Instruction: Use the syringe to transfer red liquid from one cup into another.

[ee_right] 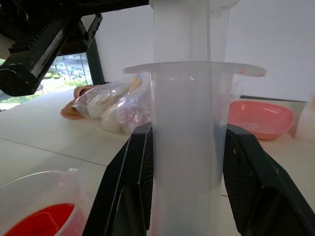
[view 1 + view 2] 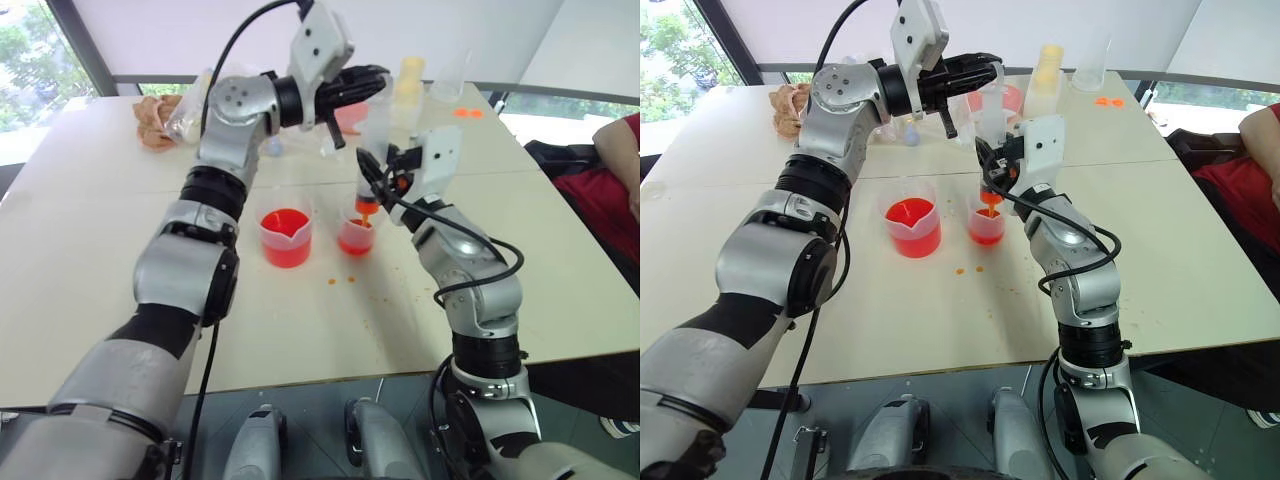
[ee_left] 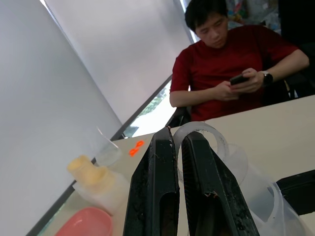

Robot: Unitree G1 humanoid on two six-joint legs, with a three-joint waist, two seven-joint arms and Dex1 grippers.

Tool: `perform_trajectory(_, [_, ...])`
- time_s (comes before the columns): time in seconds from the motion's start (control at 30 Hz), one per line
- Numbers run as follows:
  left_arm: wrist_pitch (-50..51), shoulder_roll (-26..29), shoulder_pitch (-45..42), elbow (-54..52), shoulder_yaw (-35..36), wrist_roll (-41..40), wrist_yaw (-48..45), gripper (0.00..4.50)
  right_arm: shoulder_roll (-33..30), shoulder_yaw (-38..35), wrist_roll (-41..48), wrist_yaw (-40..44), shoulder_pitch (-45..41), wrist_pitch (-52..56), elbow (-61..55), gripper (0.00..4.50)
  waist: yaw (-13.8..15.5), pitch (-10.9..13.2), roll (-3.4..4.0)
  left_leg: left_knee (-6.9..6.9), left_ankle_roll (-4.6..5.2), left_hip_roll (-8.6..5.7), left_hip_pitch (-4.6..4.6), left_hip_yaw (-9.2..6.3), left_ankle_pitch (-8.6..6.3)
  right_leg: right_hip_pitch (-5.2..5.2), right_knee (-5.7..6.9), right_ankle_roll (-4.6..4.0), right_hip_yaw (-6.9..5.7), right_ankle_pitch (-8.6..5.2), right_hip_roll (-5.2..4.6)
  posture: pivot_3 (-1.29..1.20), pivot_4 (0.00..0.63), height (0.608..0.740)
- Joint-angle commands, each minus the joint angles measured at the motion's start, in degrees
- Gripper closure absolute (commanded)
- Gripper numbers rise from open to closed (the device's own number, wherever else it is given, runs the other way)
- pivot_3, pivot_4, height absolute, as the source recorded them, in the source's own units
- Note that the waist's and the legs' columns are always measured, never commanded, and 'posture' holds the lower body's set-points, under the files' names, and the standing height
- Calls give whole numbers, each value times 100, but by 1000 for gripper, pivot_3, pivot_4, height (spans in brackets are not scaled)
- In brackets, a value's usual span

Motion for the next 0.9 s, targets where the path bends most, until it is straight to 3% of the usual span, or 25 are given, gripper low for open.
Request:
perform_trajectory(0.03, [298, -233, 330, -242, -36, -200, -345, 4479, -58, -100, 141, 79, -506, -77, -405, 3096, 0, 0, 0, 1, 0, 0, 0, 0, 0, 0, 0, 0, 0, 0, 0, 0, 150, 740])
perform_trajectory(0.73, [890, -336, 1128, -1091, -201, -178, -345, 4479, -151, -276, 398, -15, -865, 321, -735, 3096, 7, 0, 0, 8, 1, 0, -2, -2, -1, 0, 3, 0, -1, 0, 0, 0, 150, 740])
perform_trajectory(0.9, [1176, -228, 1039, -1196, 45, -560, -584, 2598, -216, -292, 413, -18, -870, 309, -724, 3096, 15, 0, 1, 12, 1, 0, -4, -1, -1, 0, 3, 0, -1, 0, -1, 0, 150, 740])
